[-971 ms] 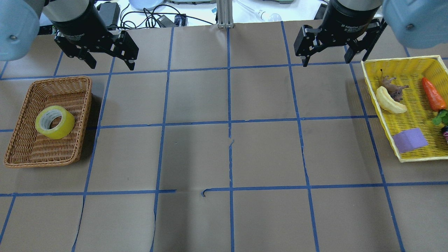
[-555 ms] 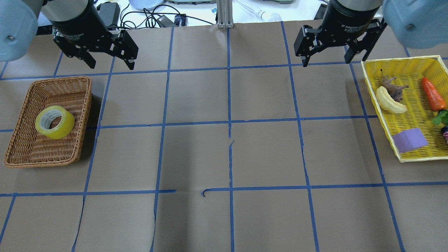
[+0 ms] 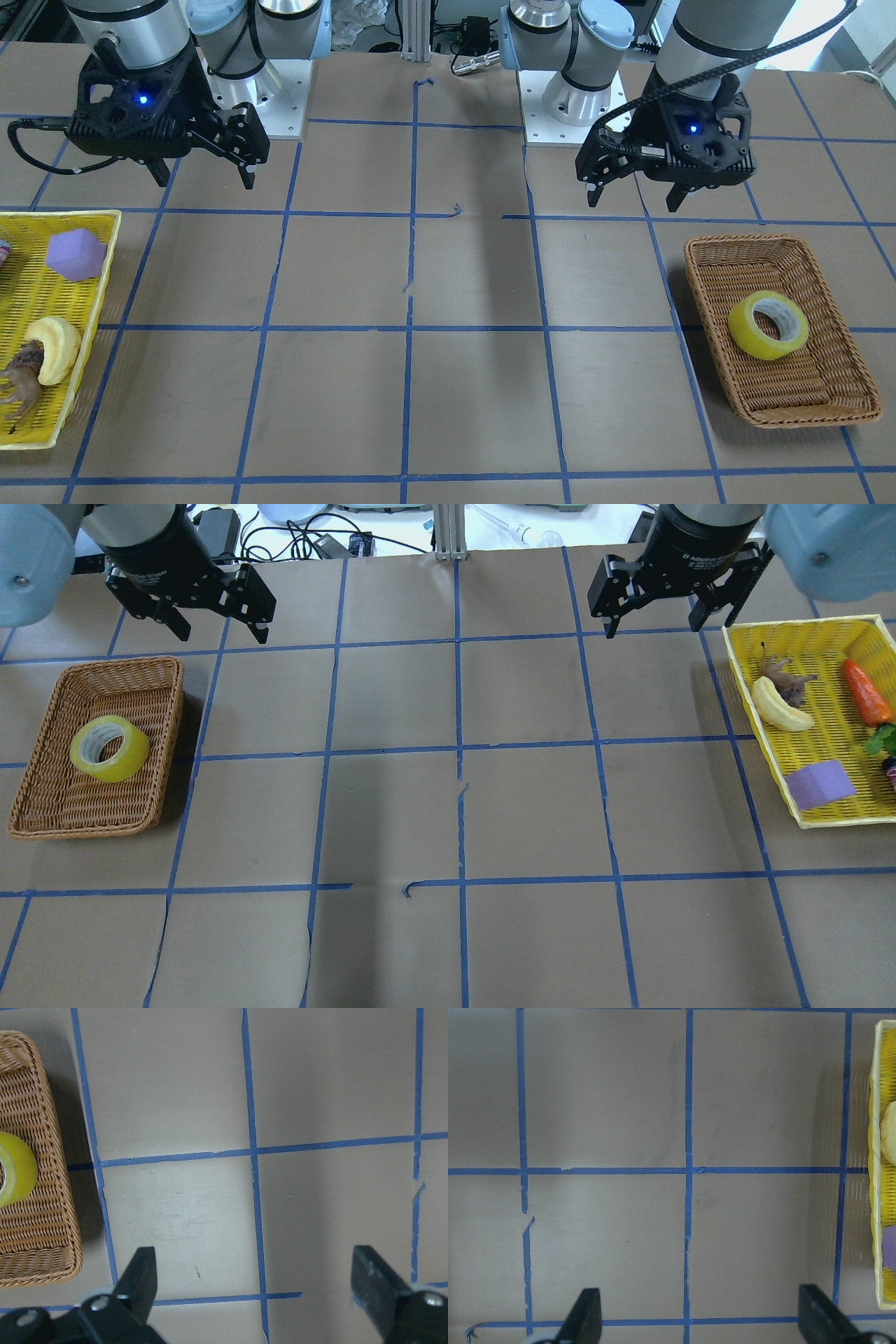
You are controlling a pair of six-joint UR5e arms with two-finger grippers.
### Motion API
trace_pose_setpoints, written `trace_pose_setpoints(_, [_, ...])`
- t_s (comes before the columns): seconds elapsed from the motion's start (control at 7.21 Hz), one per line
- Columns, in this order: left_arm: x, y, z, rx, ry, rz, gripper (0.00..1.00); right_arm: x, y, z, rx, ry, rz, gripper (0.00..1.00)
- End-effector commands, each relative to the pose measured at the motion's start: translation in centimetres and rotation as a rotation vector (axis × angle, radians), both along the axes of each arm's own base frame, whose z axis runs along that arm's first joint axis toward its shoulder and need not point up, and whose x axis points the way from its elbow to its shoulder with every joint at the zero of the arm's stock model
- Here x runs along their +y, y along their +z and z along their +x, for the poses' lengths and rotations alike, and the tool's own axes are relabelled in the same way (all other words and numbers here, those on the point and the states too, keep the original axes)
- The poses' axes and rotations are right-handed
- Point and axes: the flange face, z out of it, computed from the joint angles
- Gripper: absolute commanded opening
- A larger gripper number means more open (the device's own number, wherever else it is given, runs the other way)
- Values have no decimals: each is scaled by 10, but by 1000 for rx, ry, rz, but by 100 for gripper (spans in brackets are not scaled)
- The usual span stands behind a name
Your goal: Transfer tape with both arms
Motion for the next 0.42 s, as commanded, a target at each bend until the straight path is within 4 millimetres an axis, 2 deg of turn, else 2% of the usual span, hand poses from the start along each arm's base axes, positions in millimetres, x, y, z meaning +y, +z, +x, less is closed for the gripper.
trace_pose_setpoints(0.0, [0, 1, 0, -2, 1, -1, 100, 0, 1, 0, 0, -1, -1, 100])
trace_pose_setpoints(0.28, [-1, -3, 0, 1, 0, 5, 100, 1, 1, 0, 0, -1, -1, 100])
